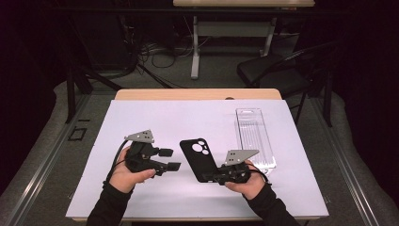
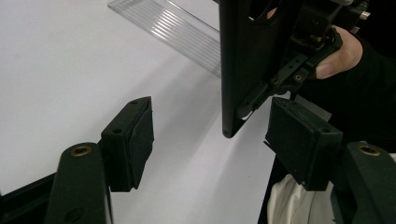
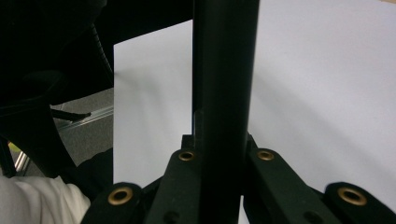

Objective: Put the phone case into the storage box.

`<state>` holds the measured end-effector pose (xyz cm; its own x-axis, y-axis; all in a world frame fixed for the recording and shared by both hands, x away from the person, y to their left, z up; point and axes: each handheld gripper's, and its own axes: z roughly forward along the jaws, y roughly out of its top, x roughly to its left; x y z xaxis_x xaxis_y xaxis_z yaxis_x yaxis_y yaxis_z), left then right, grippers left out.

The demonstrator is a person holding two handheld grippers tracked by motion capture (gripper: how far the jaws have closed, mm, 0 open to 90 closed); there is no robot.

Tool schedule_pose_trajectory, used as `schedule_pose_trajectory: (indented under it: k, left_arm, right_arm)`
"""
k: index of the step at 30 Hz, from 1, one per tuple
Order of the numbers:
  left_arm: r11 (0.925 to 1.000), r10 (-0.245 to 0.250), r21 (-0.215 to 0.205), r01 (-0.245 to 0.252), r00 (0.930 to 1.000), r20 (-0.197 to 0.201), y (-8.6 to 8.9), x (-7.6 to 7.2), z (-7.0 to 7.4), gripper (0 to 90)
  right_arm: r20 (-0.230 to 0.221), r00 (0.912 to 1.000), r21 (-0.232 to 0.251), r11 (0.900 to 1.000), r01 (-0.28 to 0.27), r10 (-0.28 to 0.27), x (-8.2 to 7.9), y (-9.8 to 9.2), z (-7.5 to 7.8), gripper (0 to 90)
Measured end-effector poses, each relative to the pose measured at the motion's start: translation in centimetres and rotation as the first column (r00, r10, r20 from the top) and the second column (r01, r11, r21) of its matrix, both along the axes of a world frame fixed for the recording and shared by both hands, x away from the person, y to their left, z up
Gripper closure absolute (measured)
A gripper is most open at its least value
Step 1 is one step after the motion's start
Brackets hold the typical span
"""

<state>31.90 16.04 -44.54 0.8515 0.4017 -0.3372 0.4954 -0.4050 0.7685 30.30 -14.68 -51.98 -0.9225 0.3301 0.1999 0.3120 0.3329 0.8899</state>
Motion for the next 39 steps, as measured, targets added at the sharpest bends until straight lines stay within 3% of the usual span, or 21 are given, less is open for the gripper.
schedule_pose_trajectory:
  k: [8,15,19,32,39]
  left_arm:
    - [0.9997,-0.025,0.004,0.025,0.9993,0.026,-0.7,-0.2,-0.1,41.7]
    - [0.9991,-0.04,-0.018,0.04,0.9992,0.004,-1.1,-0.2,-0.2,51.0]
    - [0.9988,-0.048,-0.009,0.048,0.9988,0.001,-1.2,-0.3,-0.4,56.3]
    - [0.9975,-0.064,-0.027,0.065,0.9976,0.026,-2.1,-0.3,-0.9,59.6]
    - [0.9958,-0.074,-0.053,0.074,0.9972,0.009,-2.2,-0.2,-1.1,60.1]
  right_arm:
    - [-0.005,0.9996,-0.001,1.0,-0.028,0.028,-0.2,0.5,-0.3,87.4]
    - [-0.017,0.9989,-0.005,0.999,-0.043,0.043,-0.3,0.8,-0.6,87.5]
    - [-0.02,0.9986,-0.004,0.999,-0.049,0.049,-0.4,0.9,-0.8,87.5]
    - [-0.02,0.9975,-0.005,0.998,-0.068,0.068,-0.5,1.3,-1.1,87.5]
    - [-0.026,0.9969,0.001,0.997,-0.075,0.075,-0.6,1.4,-1.2,87.4]
